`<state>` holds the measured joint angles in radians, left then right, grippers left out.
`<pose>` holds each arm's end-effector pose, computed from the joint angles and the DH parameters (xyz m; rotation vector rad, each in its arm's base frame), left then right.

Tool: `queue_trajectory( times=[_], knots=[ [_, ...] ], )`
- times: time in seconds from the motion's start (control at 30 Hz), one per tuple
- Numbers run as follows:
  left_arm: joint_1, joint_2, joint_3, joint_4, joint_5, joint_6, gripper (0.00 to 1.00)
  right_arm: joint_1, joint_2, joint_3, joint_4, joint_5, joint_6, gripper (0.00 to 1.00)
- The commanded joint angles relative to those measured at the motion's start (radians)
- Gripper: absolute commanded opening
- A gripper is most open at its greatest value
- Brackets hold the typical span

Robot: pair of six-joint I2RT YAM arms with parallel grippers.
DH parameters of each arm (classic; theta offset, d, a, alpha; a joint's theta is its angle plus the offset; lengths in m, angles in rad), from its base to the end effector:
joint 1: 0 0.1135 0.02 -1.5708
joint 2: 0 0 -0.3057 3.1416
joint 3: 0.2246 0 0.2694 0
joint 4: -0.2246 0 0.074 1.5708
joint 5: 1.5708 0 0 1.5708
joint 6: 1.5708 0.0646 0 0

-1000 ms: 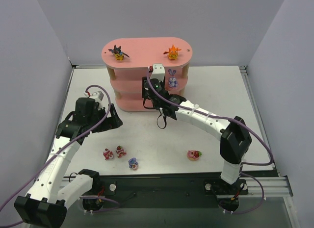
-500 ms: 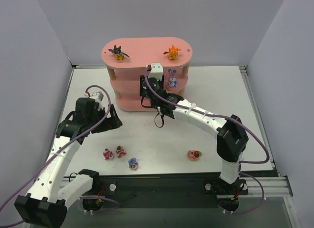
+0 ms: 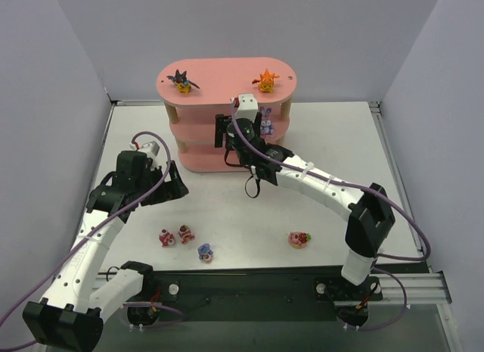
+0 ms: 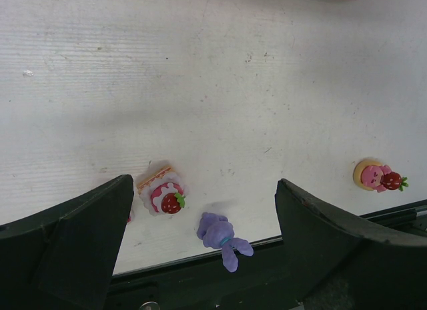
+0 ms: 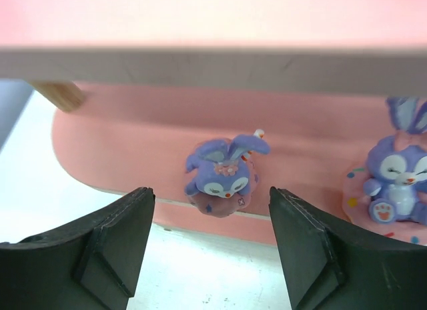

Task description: Place and organize the plastic toys onto the shelf

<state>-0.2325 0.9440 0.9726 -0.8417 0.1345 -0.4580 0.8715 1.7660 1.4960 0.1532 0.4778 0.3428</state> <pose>0.1891 -0.0537 0.3283 -0.2086 2.4211 -0.4812 0.3310 0.3474 0.3859 -0.0867 1.6980 0.5109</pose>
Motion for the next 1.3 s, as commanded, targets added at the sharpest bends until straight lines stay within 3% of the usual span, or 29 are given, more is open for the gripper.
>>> queue_trajectory(
  times=[0.0,0.17,0.27,0.4,0.5,0.7,0.9,1.27],
  knots=[
    [0.01,-0.004,0.021,0.001,-0.013,0.021,0.97,0.012,-0.109,-0.02,0.013,-0.03,0.002,0.72],
    [0.01,-0.008,0.025,0.007,-0.016,0.025,0.97,0.038,-0.221,-0.08,-0.061,-0.143,-0.008,0.74],
    [0.012,-0.013,0.023,0.01,-0.015,0.03,0.97,0.058,-0.318,-0.198,-0.037,-0.244,-0.068,0.74],
    [0.012,-0.017,0.018,0.015,-0.013,0.032,0.97,0.069,-0.388,-0.316,-0.075,-0.558,-0.116,0.73],
    [0.012,-0.017,0.018,0.015,-0.015,0.033,0.97,0.144,-0.424,-0.416,-0.067,-0.634,-0.154,0.73],
    [0.013,-0.025,0.017,0.004,-0.032,0.028,0.97,0.334,-0.373,-0.531,-0.003,-0.613,-0.116,0.73],
    [0.013,-0.033,0.021,-0.025,-0.055,0.031,0.97,0.501,-0.321,-0.597,0.078,-0.481,-0.032,0.74],
    [0.013,-0.033,0.021,-0.062,-0.044,0.053,0.97,0.6,-0.132,-0.658,0.278,-0.197,0.134,0.73]
  ],
)
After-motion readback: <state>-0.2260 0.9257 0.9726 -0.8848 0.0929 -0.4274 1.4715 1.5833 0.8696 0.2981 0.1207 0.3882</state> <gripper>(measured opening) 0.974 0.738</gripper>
